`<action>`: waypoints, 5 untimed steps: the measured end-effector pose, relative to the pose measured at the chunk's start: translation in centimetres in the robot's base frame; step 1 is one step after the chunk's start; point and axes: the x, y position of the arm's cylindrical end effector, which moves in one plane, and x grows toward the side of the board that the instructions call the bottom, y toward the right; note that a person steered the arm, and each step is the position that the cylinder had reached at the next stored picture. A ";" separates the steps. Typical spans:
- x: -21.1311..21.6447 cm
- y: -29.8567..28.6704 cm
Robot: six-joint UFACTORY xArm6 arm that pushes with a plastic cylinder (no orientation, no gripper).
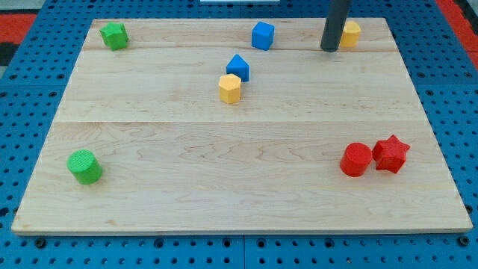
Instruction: Move your arm towards the red circle
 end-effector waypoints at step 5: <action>1.8 -7.0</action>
